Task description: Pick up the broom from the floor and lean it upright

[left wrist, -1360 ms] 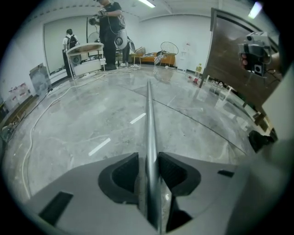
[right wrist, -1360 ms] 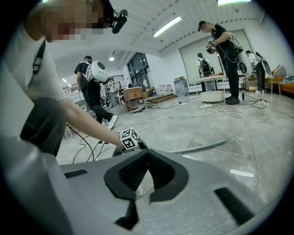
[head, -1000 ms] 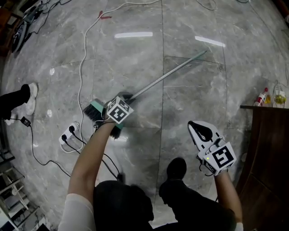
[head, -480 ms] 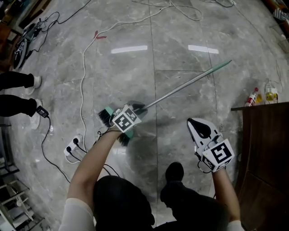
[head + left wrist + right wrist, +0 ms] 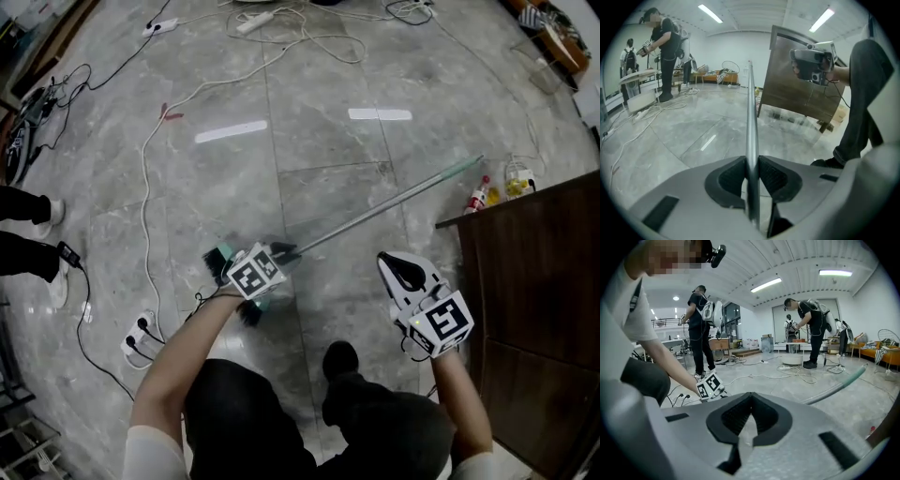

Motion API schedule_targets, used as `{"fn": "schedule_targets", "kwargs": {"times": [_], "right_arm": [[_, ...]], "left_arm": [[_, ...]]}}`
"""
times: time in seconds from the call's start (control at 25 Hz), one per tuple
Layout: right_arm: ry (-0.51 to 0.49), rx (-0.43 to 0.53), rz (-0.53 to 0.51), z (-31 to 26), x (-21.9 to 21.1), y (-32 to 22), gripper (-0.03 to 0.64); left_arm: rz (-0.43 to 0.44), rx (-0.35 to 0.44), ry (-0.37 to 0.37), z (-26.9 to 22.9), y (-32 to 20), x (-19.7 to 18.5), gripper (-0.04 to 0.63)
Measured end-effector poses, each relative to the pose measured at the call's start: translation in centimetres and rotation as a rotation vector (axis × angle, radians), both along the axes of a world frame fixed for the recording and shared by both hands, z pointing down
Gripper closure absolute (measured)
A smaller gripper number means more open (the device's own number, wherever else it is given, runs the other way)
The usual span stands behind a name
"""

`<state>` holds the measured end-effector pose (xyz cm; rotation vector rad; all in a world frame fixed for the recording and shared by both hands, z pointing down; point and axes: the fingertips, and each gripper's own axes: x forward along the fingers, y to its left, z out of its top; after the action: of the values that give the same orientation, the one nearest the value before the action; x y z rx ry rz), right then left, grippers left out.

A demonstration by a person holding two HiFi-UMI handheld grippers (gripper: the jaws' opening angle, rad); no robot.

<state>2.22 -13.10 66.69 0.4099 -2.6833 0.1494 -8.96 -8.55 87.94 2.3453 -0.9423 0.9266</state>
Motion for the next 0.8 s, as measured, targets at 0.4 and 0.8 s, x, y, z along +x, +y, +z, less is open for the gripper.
{"fn": "schedule_targets", "kwargs": {"times": [0.4, 0.8], "right_arm": [[0.004, 0.046, 0.138, -3.7, 4.7, -1.2, 0.615], [-0.012, 0.099, 0.193, -8.7, 8.3, -1.1, 0.615]], "left_arm": [[0.092, 0.114, 0.117, -5.9, -3.8, 8.3, 0.512], [0.167, 0.152, 0.231, -11.3, -2.3, 13.7, 0.512]]}}
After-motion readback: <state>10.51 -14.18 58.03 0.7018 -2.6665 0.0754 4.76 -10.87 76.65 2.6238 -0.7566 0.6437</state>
